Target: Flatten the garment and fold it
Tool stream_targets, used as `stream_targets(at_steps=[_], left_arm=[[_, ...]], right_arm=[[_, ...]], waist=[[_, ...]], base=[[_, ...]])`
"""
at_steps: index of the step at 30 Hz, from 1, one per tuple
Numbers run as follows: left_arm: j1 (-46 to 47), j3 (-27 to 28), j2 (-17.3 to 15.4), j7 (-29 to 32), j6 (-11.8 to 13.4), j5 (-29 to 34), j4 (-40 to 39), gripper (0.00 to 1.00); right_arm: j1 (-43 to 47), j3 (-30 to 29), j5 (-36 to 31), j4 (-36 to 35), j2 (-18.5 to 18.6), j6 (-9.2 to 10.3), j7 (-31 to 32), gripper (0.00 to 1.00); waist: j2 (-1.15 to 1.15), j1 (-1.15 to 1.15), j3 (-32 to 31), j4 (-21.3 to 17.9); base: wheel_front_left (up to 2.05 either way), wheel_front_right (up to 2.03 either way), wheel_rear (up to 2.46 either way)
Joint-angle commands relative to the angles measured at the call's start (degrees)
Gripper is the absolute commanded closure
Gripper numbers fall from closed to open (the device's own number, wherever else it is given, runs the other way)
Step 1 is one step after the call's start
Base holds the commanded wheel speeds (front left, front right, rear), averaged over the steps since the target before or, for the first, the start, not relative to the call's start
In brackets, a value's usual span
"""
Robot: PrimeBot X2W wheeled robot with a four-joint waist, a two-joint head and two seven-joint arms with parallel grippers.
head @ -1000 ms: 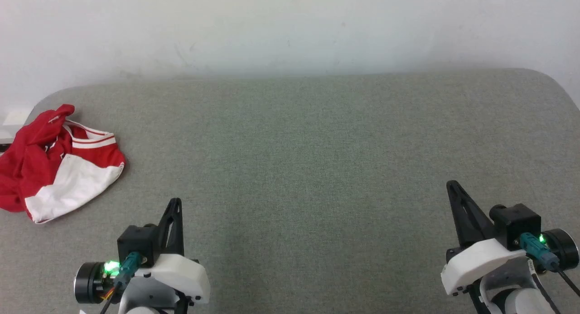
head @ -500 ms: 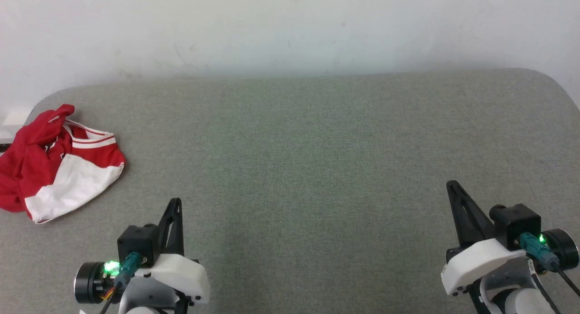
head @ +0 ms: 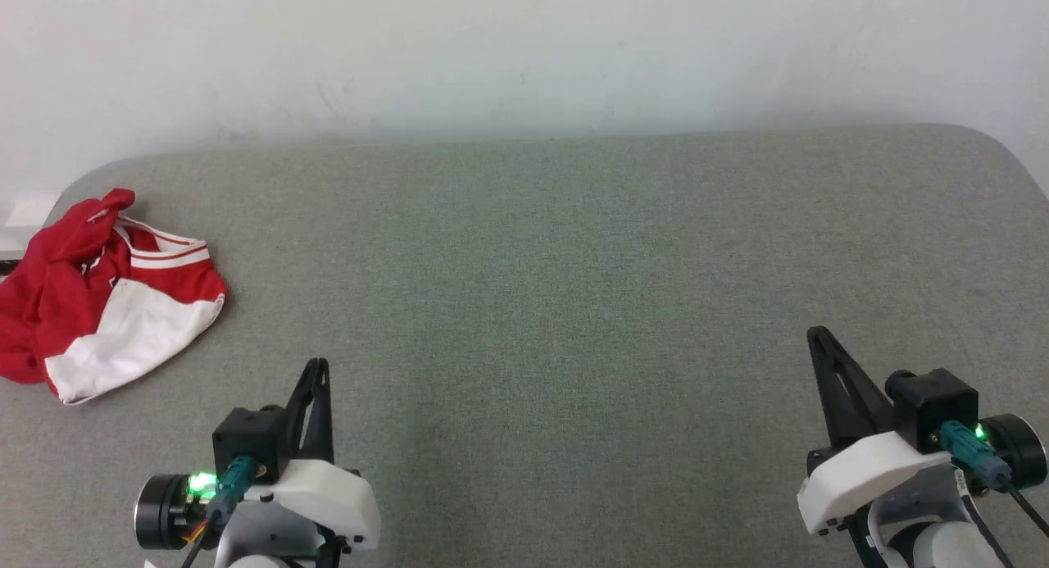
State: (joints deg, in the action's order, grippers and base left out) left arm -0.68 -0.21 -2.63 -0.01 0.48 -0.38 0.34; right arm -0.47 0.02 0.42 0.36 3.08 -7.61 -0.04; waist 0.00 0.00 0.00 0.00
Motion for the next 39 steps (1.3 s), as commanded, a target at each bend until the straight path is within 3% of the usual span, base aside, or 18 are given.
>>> stream_targets(at_steps=[1,22,39], left_arm=[[-0.02,-0.01,0.0,-0.01,0.01,-0.01,0.02,0.0],[0.08,-1.2,0.0,-2.22,0.7,-1.26,0.99,0.0],[-0.28,-1.93,-0.04,-4.13,1.24,-2.11,1.72,0.0]], right_arm=[[0.0,0.01,0.03,0.03,0.01,0.0,-0.01,0.0],[0.3,-0.65,0.47,0.45,0.0,0.02,-2.21,0.0],[0.8,-0.38,0.31,1.05,-0.03,0.03,-4.12,0.0]], waist=[[0.0,0.0,0.0,0.0],[0.0,0.0,0.24,0.5],[0.0,0.0,-0.32,3.8]], base=[[0.0,0.0,0.0],[0.0,0.0,0.0],[0.0,0.0,0.0]])
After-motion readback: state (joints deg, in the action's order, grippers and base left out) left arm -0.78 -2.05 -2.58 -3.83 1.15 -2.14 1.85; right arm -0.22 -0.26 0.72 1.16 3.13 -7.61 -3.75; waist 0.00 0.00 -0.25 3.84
